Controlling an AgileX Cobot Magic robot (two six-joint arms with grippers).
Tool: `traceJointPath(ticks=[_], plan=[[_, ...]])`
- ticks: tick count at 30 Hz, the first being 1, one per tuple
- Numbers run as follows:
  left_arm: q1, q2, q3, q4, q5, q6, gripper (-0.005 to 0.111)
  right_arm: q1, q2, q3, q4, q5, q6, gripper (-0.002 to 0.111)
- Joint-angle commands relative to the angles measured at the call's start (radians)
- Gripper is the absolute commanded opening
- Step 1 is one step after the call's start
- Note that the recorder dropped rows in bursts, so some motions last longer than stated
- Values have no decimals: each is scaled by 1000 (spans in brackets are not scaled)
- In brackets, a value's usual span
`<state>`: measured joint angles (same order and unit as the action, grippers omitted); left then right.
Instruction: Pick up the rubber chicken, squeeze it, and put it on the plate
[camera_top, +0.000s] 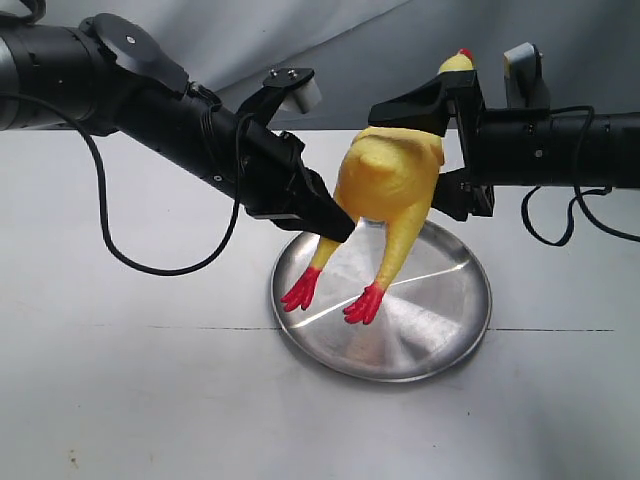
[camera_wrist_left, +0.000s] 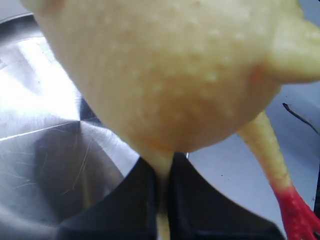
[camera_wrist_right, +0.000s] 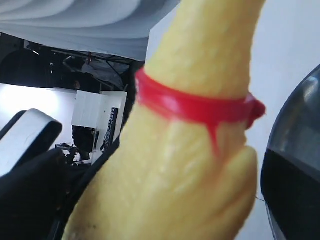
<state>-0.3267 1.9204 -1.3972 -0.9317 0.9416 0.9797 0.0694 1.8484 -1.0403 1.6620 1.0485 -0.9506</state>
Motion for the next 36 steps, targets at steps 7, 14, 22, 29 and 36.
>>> traceJointPath(ticks=[7,14,22,29,36], plan=[[-4,-11,-9,-23,0,-7,0,-1,-2,-3,-30,-8,16,105],[-4,-11,-9,22,0,-12,0,-3,-2,-3,-241,-24,16,105],[-4,-12,-9,28,23,-14,0,-135,-2,-3,-220,111,16,105],[-4,-12,-9,28,23,-10,0,-287,-2,-3,-212,173,16,105],[-4,24,-9,37,0,0,0,-300,-6,-3,-219,173,-5,60]])
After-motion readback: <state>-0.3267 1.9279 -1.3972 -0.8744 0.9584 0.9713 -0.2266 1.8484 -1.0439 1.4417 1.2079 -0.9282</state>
